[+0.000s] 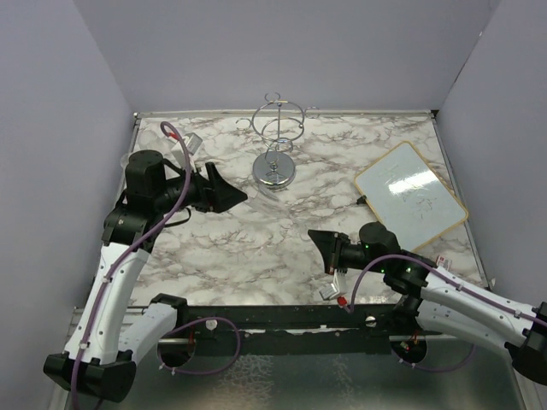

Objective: Take the wine glass off the wine glass rack

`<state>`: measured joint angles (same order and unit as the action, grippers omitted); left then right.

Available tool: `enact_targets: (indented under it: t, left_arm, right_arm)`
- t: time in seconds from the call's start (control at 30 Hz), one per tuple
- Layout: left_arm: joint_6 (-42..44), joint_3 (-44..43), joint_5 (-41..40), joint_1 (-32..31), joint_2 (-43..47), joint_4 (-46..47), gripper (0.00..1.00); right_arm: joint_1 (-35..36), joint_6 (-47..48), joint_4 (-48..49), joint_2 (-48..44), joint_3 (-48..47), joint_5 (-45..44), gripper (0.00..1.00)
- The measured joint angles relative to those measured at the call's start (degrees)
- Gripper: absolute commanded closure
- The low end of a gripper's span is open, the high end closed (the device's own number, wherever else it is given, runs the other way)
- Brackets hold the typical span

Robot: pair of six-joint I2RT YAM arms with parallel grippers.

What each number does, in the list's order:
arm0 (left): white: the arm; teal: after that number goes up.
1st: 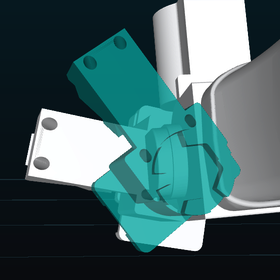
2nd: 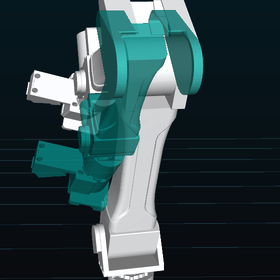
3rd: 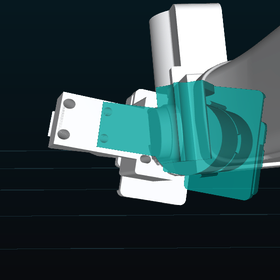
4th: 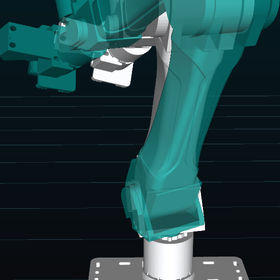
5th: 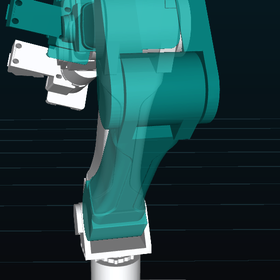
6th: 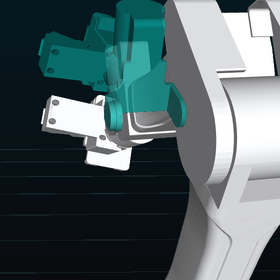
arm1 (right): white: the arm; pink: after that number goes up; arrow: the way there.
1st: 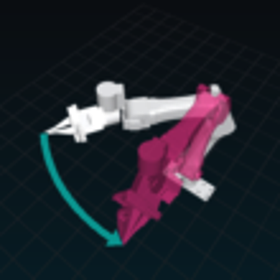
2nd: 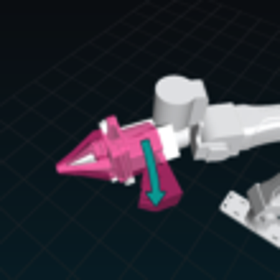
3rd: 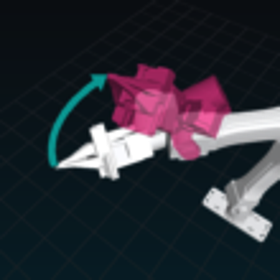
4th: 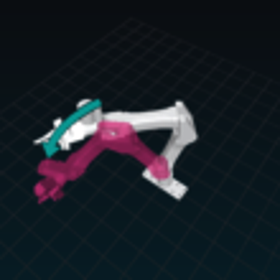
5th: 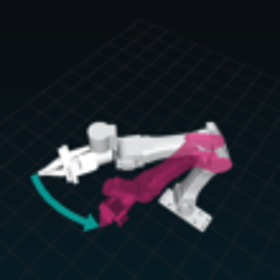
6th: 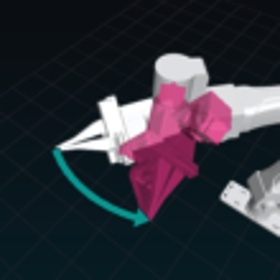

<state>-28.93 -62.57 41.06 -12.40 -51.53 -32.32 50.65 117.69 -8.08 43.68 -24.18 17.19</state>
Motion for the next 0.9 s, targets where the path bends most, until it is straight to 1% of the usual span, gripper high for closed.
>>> enact_targets:
  t: [0.03, 0.13, 0.23, 0.43, 0.57, 0.67, 0.77, 0.9]
  left_arm:
    - [0.0, -0.3, 0.0, 0.0, 0.0, 0.0, 0.27]
    - [0.0, -0.9, -0.5, 0.0, 0.0, 0.0, 0.33]
    - [-0.2, -1.0, -0.6, 0.0, -0.6, 0.0, 0.41]
    - [-0.6, -1.5, -0.2, 0.0, -4.9, 0.0, 0.46]
    - [-0.5, -1.5, 2.0, 0.0, -7.1, 0.0, 0.52]
    - [-0.2, -1.5, 3.8, 0.0, -8.0, 0.0, 0.59]
    - [0.3, -1.1, 6.3, 0.0, -8.8, 0.1, 0.61]
    - [0.6, 0.2, 8.5, 0.0, -9.1, 0.0, 0.67]
  right_arm:
    - [0.0, 0.0, 0.0, 0.0, 0.0, 0.0, 0.99]
    - [0.0, 0.0, 0.0, 0.0, 0.0, 0.0, 0.99]
    - [0.0, 0.0, 0.0, 0.0, 0.0, 0.0, 0.99]
    - [0.3, 0.0, 0.0, 0.2, 0.0, 0.0, 0.99]
    - [0.6, 0.0, 0.0, 1.0, 0.0, 0.0, 0.99]
    - [1.0, 0.0, 0.0, 1.4, 0.0, 0.0, 0.99]
    - [1.2, 0.0, 0.0, 1.6, 0.0, 0.0, 0.99]
    - [1.5, 0.0, -0.1, 1.7, 0.0, 0.0, 0.99]
